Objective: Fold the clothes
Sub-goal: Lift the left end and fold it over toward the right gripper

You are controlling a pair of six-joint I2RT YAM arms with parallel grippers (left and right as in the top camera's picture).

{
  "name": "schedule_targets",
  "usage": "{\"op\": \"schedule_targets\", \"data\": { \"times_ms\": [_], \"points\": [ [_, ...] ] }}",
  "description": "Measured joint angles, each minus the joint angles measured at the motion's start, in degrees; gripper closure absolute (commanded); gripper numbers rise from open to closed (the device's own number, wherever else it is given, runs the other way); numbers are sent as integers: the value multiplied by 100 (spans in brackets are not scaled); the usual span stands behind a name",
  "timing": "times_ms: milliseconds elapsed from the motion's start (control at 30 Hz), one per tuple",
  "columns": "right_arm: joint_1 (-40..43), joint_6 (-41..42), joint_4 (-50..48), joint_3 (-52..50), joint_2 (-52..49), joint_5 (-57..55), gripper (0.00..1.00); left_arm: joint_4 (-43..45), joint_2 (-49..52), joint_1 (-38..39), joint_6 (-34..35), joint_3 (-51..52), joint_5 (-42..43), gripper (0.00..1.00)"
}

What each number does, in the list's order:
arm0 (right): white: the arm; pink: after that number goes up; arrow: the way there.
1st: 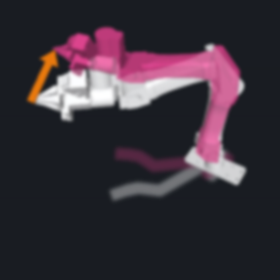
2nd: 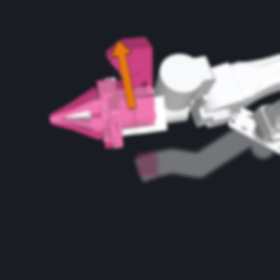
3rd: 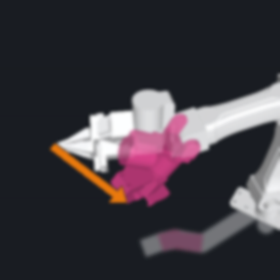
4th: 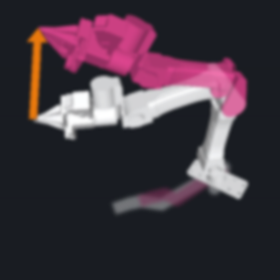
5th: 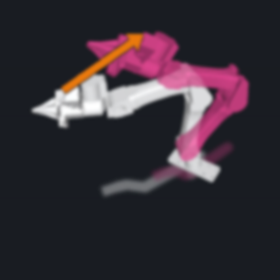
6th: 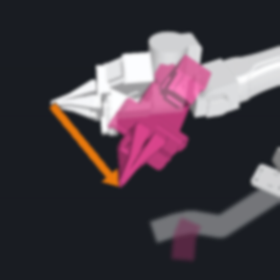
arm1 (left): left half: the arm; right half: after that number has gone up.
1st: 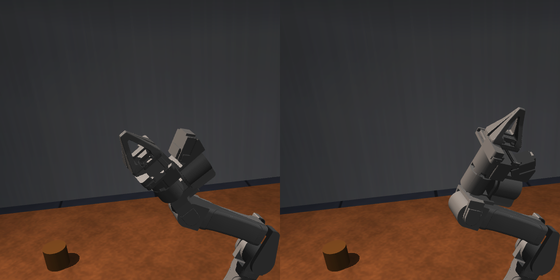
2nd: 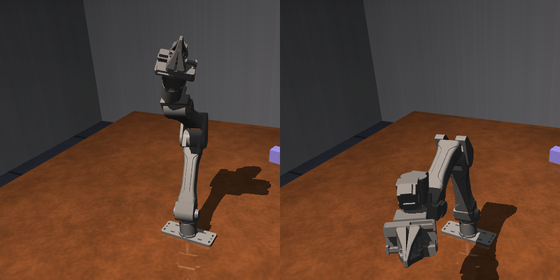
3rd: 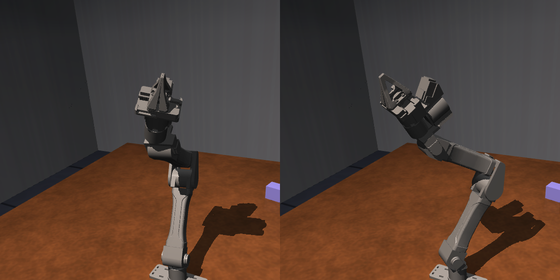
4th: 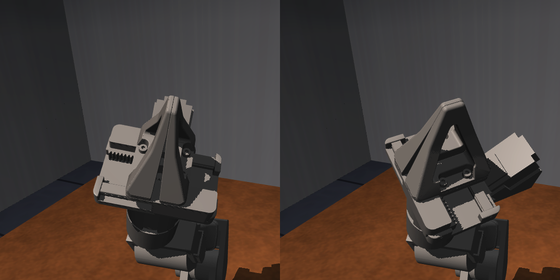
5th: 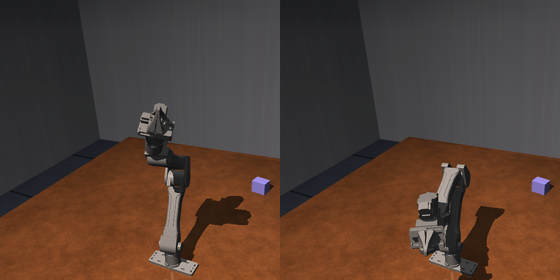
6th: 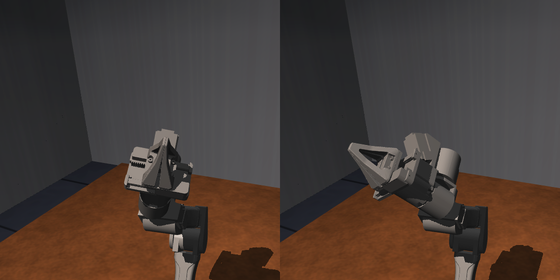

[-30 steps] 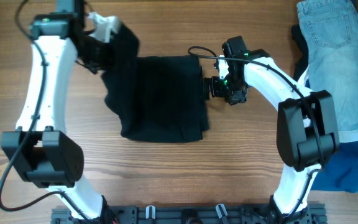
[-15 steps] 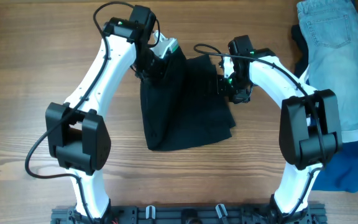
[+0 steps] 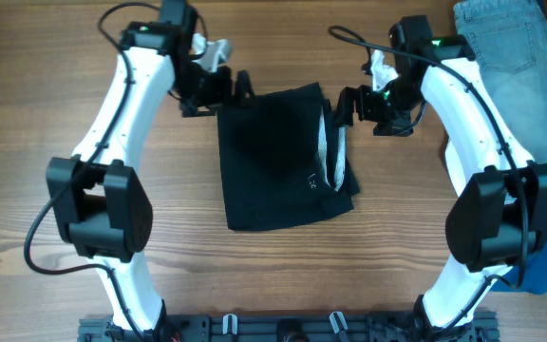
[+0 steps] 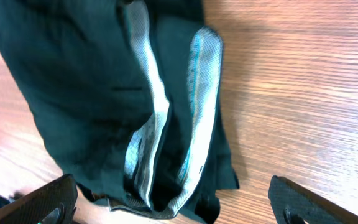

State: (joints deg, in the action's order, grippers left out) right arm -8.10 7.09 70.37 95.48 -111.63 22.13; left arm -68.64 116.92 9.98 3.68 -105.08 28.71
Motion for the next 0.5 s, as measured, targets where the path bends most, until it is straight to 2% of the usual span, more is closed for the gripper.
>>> {"op": "schedule_targets", "data": {
  "times_ms": [33, 67, 133, 167, 200, 267, 333, 500],
  "points": [
    [-94, -66, -7, -15, 2, 20, 4, -186, 0, -157, 35, 0, -37, 25],
    [-214, -98, -72, -70, 2, 37, 15, -249, 0, -247, 94, 20, -55, 37],
    [-680, -153, -238, -393, 2, 63, 44, -247, 0, -205, 122, 354, -76, 64],
    [-892, -142, -271, -557, 2, 79, 53, -186, 0, -125, 120, 570, -83, 73],
    [-1080, -81, -267, -706, 2, 79, 73, -131, 0, -20, 125, 811, -83, 92],
    [-1429, 57, -269, -927, 2, 81, 86, 24, 15, 212, 149, 1222, -85, 96],
    [-1530, 120, -306, -953, 2, 142, 91, 267, 17, 284, 140, 1495, -98, 96],
    [-1550, 11, -363, -962, 2, 219, 96, 605, 20, 304, 140, 1888, -103, 96]
  ]
}}
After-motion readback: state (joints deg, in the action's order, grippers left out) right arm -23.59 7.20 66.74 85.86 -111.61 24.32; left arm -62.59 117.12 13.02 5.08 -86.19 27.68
